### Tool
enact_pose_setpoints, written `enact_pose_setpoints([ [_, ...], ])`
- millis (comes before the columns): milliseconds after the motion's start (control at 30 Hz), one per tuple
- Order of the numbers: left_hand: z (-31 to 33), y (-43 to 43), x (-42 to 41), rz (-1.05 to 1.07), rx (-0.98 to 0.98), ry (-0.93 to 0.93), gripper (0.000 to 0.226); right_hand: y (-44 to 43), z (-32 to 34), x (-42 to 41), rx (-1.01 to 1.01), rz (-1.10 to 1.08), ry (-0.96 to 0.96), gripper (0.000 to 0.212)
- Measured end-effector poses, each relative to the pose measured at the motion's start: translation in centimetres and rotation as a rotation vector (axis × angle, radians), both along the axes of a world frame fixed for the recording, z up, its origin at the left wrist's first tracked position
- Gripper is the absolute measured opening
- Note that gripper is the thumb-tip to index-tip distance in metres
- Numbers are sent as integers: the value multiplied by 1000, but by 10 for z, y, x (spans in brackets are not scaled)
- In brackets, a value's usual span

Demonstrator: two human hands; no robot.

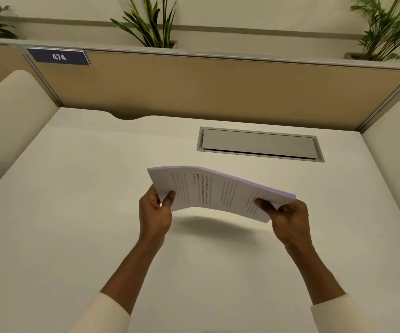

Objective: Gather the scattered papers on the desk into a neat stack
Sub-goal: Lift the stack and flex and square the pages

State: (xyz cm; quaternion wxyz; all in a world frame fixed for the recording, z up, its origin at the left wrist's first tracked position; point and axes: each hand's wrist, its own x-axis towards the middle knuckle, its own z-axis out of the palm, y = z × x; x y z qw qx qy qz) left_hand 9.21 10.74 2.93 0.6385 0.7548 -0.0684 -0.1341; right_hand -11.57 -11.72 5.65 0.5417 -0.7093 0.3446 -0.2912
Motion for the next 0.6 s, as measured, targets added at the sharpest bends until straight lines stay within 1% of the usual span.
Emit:
enact_pose_setpoints([
  [100,-7,-3,-6,16,10,-28,37,3,-10,1,0,-53,8,41],
  [167,-16,-2,-9,15,32,-33,34,5,-18,0,14,-56,28,45],
  [200,-21,-1,-10,8,50,-31,33,7,-21,-1,21,-61,39,45],
  [300,-36,2,-18,-32,99,5,38,12,-35,-5,75,-79,78,34],
  [333,-40,3,-22,-45,112,15,39,14,-38,-6,94,-70,80,33],
  [433,-45,4,-26,-53,134,8,42,19,-42,-8,104,-35,89,38],
  [533,-48,5,-24,-31,139,-8,40,17,-44,-9,123,-78,85,34],
  [600,-48,4,-25,-19,143,-19,37,18,-46,-9,106,-99,62,39],
])
